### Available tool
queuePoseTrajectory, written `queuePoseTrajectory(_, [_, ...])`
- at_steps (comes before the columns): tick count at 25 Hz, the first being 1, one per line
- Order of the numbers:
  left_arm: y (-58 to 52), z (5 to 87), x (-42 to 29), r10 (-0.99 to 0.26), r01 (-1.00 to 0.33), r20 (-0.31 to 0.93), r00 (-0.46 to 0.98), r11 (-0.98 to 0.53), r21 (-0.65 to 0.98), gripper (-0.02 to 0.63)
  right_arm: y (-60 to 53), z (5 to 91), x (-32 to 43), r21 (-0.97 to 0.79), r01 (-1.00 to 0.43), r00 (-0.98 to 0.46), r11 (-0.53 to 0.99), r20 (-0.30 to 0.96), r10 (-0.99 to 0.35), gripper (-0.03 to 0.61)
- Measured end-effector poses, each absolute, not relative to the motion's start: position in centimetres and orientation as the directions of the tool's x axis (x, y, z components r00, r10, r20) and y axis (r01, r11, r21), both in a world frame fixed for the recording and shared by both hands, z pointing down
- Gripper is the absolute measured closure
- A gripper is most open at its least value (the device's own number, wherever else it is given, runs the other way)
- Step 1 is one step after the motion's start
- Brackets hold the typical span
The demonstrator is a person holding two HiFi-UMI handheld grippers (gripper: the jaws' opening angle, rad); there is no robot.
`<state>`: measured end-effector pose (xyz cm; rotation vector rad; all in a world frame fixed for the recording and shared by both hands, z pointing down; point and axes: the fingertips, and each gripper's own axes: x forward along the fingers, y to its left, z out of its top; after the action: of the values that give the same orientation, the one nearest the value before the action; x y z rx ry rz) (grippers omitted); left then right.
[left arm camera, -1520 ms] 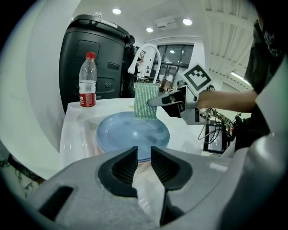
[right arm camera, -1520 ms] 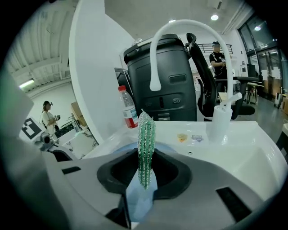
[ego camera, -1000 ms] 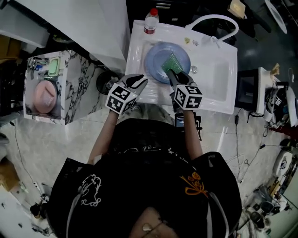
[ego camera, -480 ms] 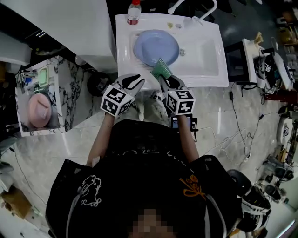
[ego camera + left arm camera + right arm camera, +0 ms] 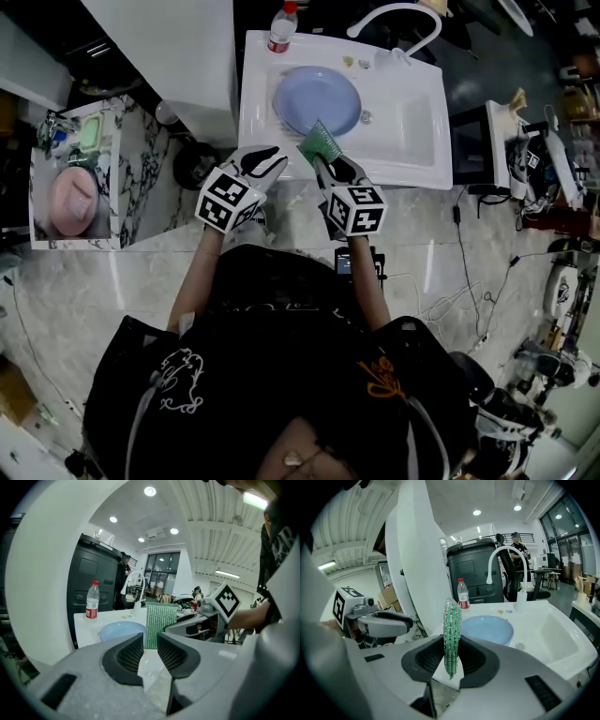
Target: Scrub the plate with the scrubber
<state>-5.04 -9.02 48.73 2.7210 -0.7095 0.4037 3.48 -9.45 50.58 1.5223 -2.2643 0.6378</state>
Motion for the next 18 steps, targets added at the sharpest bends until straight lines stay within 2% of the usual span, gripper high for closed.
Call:
queuePoseTrajectory(11, [-1.9,45.6,-1.4,-0.503,-0.570,0.286,0.816,-0.781,0.253,0.512,-1.5,49.9,7.6,-0.187,-0.913,-0.407,0.362,0.481,-0.777,0.486])
queuePoseTrajectory(18, [4.8,46.0,0.5,-0.543,-0.617,0.306,0.782,-0.745,0.255,0.512,5.1,50.0,9.1,-0.199,-0.887,-0.459,0.417,0.480,-0.747,0.486])
